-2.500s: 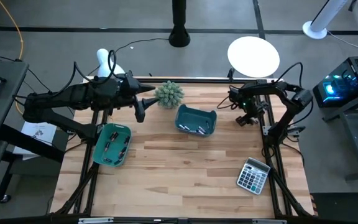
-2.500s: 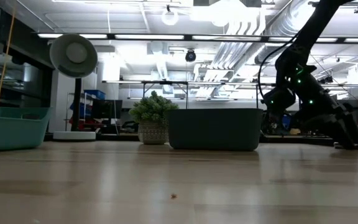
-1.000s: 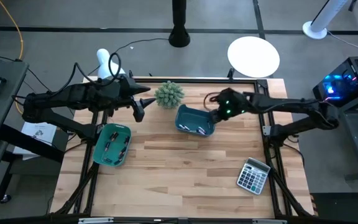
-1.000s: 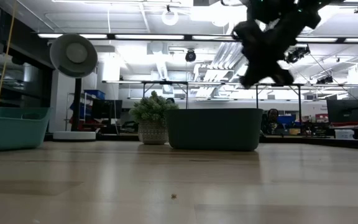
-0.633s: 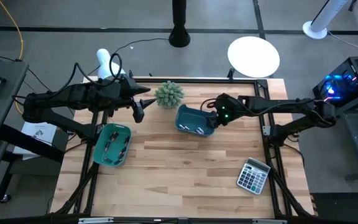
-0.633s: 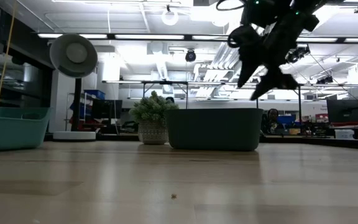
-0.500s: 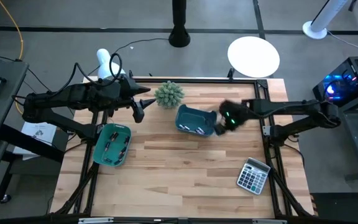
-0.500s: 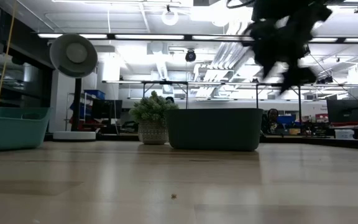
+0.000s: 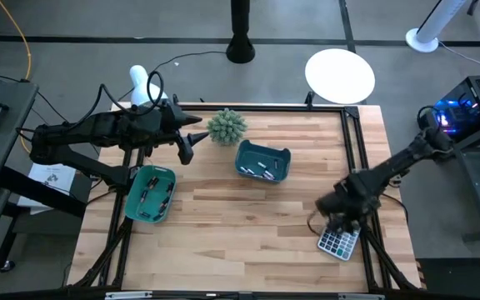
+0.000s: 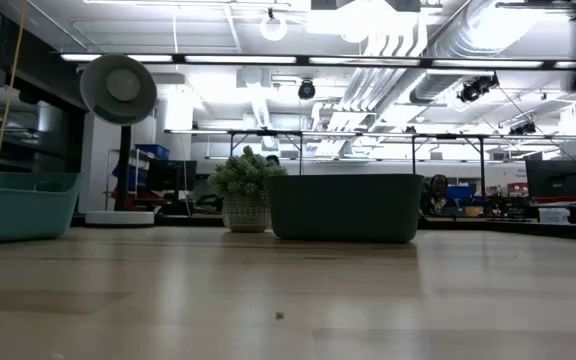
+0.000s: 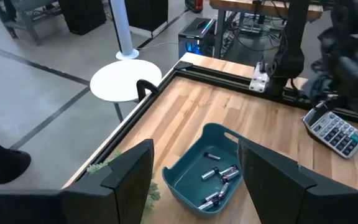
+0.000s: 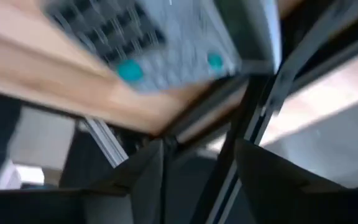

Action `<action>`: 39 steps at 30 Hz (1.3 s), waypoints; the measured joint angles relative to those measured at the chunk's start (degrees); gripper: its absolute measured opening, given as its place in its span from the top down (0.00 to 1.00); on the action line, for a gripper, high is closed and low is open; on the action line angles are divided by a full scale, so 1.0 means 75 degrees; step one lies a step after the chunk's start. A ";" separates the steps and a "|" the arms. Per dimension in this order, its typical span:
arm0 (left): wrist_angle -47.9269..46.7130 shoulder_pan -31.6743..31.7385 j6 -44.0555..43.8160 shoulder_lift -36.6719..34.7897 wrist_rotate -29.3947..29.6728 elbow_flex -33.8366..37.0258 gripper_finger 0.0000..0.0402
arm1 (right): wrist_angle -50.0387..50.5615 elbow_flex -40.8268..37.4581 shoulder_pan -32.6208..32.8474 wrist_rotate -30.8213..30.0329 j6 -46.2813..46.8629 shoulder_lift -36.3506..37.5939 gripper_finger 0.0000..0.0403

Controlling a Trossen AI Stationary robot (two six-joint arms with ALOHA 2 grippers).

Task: Sort batteries
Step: Put the silver battery into the blue bin

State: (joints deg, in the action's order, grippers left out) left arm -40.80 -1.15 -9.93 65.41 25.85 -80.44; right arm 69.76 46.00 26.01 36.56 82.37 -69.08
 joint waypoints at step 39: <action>0.0269 0.0011 0.0004 0.0000 0.0108 0.0000 0.43 | -0.5679 -0.0667 -0.0782 -0.4078 -0.0509 -0.0499 1.00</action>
State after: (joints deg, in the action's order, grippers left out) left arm -38.78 -1.07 -9.90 65.41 26.65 -80.44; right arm 27.16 41.00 20.15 5.97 78.55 -72.82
